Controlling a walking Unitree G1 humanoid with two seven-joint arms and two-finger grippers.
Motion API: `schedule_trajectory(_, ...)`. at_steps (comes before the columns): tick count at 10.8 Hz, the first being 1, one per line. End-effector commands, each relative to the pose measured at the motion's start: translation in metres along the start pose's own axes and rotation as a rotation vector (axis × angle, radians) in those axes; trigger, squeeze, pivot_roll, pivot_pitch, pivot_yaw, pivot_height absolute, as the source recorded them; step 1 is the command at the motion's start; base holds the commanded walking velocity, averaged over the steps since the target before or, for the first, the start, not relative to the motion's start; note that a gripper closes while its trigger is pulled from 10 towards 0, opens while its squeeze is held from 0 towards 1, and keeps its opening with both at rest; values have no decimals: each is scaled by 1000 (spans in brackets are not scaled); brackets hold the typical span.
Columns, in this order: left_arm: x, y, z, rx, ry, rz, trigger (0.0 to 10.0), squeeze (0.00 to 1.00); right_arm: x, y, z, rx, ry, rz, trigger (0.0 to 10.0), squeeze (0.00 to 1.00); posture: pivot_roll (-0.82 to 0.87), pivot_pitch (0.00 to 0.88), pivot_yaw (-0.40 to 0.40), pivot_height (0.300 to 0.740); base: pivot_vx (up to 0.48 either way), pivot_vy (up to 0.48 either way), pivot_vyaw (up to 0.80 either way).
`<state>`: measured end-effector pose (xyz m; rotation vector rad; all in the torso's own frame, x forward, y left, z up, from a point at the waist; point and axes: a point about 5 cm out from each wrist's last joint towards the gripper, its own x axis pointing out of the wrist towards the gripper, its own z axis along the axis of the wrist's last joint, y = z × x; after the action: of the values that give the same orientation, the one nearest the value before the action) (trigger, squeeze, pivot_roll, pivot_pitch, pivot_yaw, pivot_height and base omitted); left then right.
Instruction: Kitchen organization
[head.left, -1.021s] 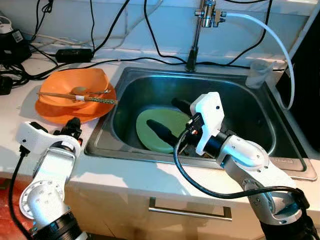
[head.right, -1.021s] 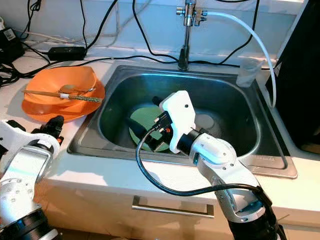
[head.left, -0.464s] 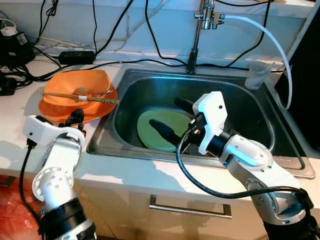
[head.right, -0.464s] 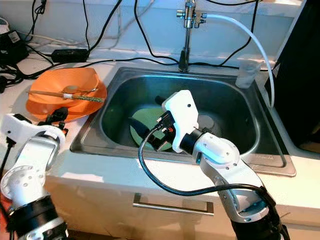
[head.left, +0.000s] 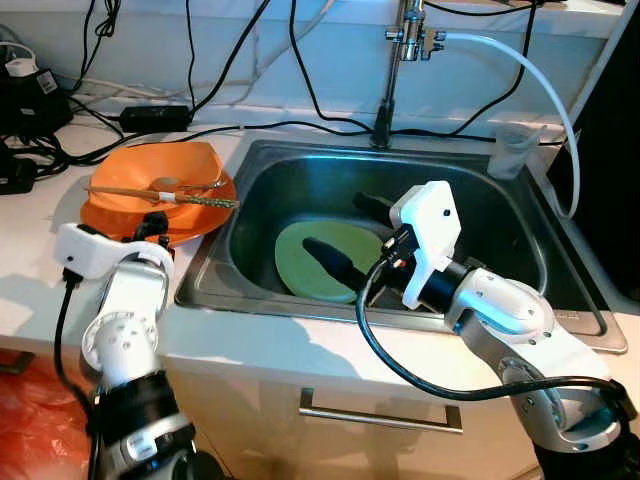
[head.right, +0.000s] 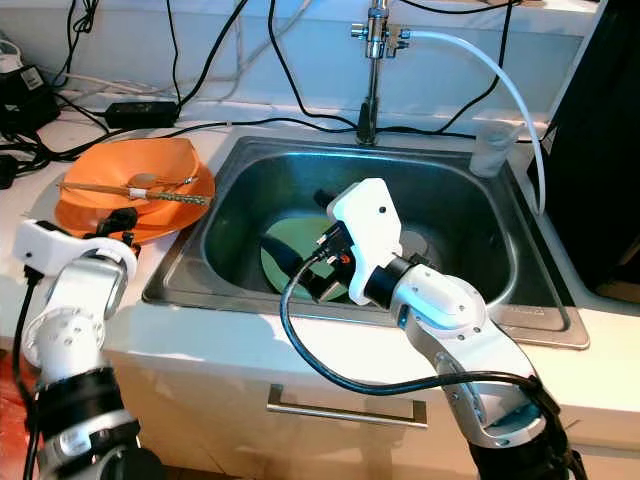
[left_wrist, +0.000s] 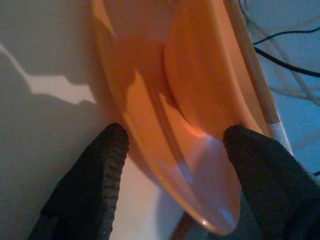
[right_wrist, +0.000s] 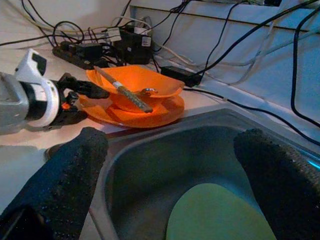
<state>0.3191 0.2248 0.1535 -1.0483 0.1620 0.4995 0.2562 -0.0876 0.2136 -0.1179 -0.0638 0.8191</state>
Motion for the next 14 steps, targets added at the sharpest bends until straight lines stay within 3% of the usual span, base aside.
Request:
schedule_trajectory(1, 10, 29, -20, 21, 83, 130, 10000, 0, -4, -2, 4, -7, -5, -20, 10000, 176, -68, 0, 24, 740, 0, 0, 0)
schedule_trajectory(2, 14, 29, -22, 22, 88, 131, 6824, 0, -4, -2, 4, -9, -3, -23, 10000, 180, -75, 0, 25, 740, 0, 0, 0)
schedule_trajectory(3, 16, 30, -23, 13, 87, 133, 392, 0, -5, -3, 4, -12, -1, -26, 10000, 180, -77, 0, 25, 740, 0, 0, 0)
schedule_trajectory(4, 17, 29, -23, 6, 84, 128, 0, 0, -6, -4, 5, -15, 1, -32, 10000, 180, -87, 0, 27, 740, 0, 0, 0)
schedule_trajectory(14, 25, 30, -25, -9, 62, 130, 0, 0, -8, -8, 7, -35, 11, -41, 10000, 180, -102, 0, 16, 740, 0, 0, 0)
